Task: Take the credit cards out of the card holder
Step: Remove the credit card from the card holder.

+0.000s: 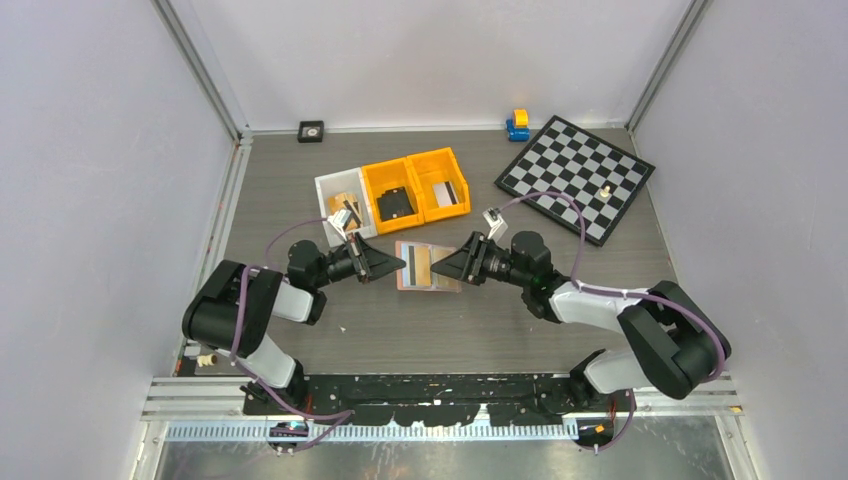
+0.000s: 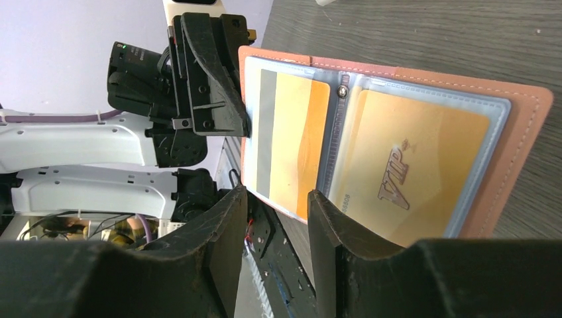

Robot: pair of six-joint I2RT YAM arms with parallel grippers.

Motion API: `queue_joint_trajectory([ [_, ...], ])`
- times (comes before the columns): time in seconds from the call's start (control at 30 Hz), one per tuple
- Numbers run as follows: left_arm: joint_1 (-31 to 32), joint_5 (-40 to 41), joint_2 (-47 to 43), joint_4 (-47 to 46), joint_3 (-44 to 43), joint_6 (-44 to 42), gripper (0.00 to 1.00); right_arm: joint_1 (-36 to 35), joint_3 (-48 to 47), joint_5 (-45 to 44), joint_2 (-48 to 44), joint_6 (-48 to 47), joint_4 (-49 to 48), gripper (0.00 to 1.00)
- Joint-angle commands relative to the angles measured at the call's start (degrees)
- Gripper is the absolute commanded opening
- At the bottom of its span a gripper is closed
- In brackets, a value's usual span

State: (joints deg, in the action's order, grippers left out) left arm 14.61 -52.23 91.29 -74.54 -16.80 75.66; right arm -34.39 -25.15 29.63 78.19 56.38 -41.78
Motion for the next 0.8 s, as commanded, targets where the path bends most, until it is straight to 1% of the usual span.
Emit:
queue_joint_trajectory([
  [0.0, 0.24, -1.09, -0.78, -6.27, -0.25, 1.09, 0.00, -0.39, -1.97, 2.68, 1.82, 2.25, -7.57, 0.43],
  [0.2, 0.31, -1.29, -1.07, -6.49, -0.20, 1.39, 0.00, -0.35, -2.10, 3.10, 2.88, 2.81, -8.62, 0.43],
  [0.43, 0.33, -1.43, -1.76, -7.46, -0.08, 2.01, 0.00, -0.41, -3.01, 1.05, 2.89, 0.66, -3.61, 0.42],
  [0.77, 1.06, -1.39, -2.15, -7.46, -0.29, 2.04, 0.00, -0.73, -3.78, 2.30, 6.84, 2.28, -8.13, 0.44],
])
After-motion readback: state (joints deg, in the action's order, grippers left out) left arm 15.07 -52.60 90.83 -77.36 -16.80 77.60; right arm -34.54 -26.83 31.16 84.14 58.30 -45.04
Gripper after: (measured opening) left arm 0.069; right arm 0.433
